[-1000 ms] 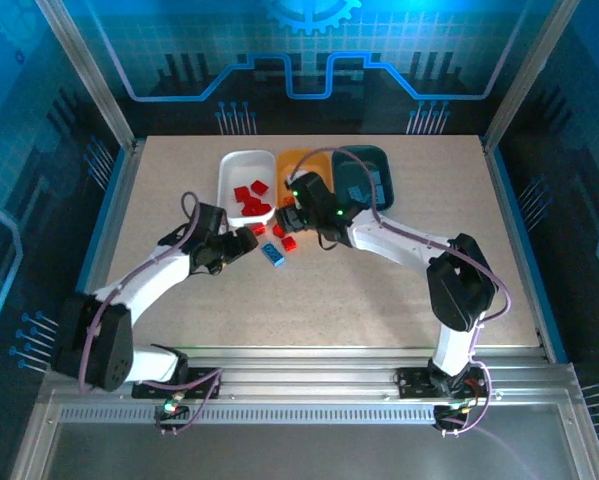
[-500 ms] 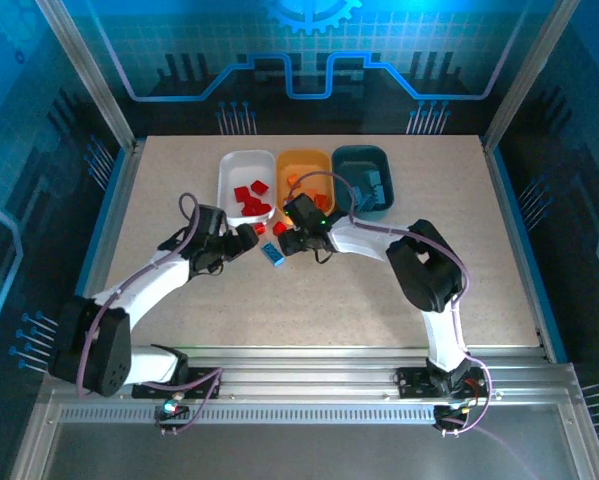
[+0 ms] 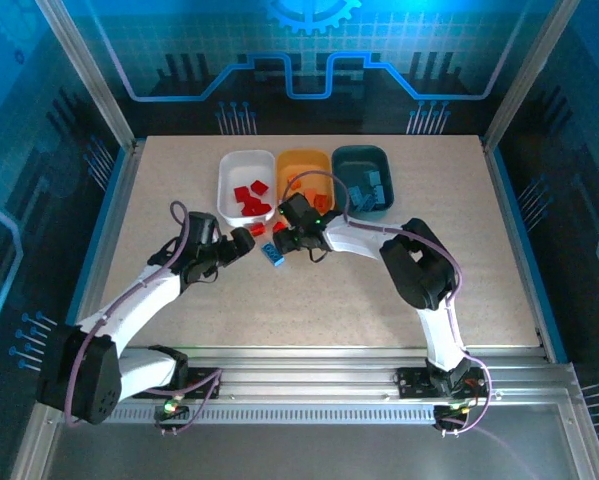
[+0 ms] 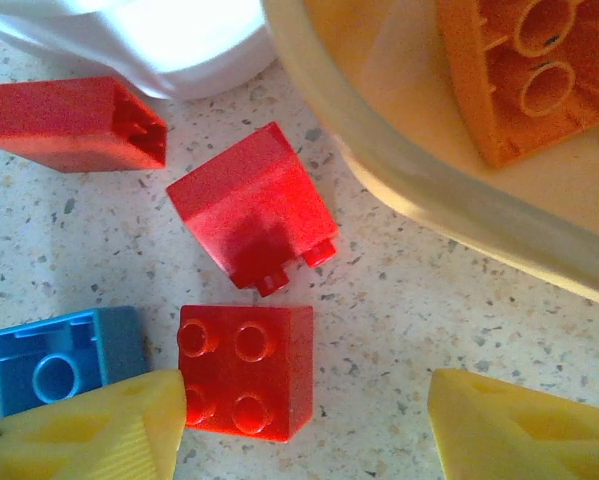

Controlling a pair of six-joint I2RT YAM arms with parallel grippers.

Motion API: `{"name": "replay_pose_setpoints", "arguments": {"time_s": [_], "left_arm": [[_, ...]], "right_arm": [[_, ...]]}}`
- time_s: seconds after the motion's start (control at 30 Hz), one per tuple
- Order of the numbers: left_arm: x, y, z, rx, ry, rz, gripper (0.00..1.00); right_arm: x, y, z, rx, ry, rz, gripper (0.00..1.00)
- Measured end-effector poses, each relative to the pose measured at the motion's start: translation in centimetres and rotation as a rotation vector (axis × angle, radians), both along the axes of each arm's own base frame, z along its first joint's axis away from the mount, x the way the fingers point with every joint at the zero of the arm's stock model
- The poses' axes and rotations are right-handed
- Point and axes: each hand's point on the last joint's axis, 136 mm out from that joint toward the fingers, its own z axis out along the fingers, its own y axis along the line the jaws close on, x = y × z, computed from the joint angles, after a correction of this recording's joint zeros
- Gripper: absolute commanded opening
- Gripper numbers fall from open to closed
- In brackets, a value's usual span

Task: Sort the legos into containers by color

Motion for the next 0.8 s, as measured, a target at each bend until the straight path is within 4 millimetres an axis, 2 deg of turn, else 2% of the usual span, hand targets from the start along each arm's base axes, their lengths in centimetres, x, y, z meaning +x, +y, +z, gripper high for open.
{"name": "replay_pose_setpoints", "arguments": {"time_s": [0.2,0.33,0.53,0.7,0.8], "left_arm": [[-0.1,-0.1,0.0,-0.006,0.001,-0.006,0.97],[-0.3,-0.1,0.1,-0.008,-0.003,-0.008,0.97],[-0.5,-0.1,-0.2,-0.009,0.001,-0.010,0.97],[-0.6,-0.2,-0.3,-0.014,0.006,-0.016,0.97],[-0.6,-0.3,-0.4,-0.016,0.011,-0.018,0.97]], "right_arm": [[-0.4,-0.1,-0.5,-0.009,0.006,-0.004,0.62],[-1.0,-2.5,-2.3,-0.036,0.020,-0.040,0.62],[-1.8,-4.9,-1.0,-0.033,0.009,-0.068,0.62],[-1.6,-4.4,-0.2,-0.008,0.000,-0.042,0.66],[-1.2,-3.2,0.2,0.021,0.002,-0.016,0.68]]}}
